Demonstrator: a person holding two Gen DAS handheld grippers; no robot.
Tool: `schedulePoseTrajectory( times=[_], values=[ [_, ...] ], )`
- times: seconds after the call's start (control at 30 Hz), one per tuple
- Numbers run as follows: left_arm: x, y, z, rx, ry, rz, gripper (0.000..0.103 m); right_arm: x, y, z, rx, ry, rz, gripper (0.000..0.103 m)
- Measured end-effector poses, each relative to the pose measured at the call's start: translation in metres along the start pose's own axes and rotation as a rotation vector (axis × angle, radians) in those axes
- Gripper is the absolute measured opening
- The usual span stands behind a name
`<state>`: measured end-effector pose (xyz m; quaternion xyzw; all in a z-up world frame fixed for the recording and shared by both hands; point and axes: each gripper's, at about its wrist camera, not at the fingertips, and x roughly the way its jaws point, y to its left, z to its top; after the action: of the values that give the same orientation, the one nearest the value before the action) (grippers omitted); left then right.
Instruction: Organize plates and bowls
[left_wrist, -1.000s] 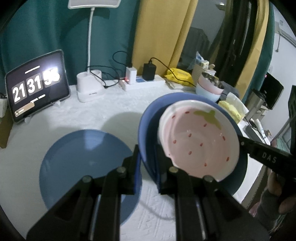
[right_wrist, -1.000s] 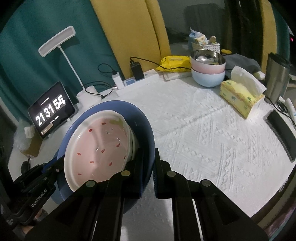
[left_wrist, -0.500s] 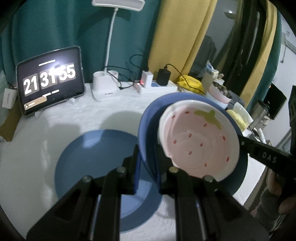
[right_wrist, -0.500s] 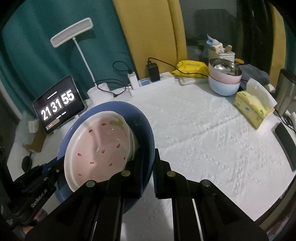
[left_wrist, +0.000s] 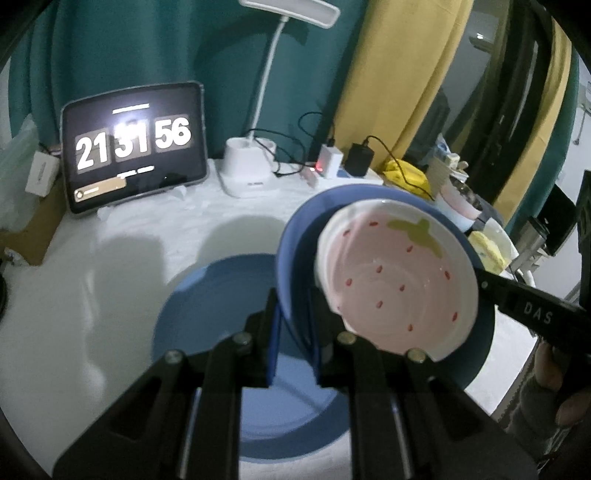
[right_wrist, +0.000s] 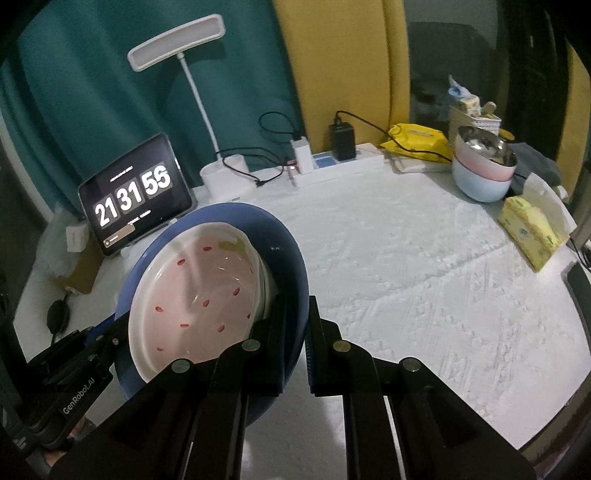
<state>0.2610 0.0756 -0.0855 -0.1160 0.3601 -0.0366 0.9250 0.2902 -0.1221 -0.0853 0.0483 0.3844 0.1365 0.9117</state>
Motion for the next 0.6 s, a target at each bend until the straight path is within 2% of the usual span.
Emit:
schedulePoseTrajectory(
  times=[0.6],
  values=[
    [-0.005,0.045,-0.004,-0.061,0.007,0.055,0.012,0.026,0.043,0.002,-0.056,0.039,0.047,0.011]
  ],
)
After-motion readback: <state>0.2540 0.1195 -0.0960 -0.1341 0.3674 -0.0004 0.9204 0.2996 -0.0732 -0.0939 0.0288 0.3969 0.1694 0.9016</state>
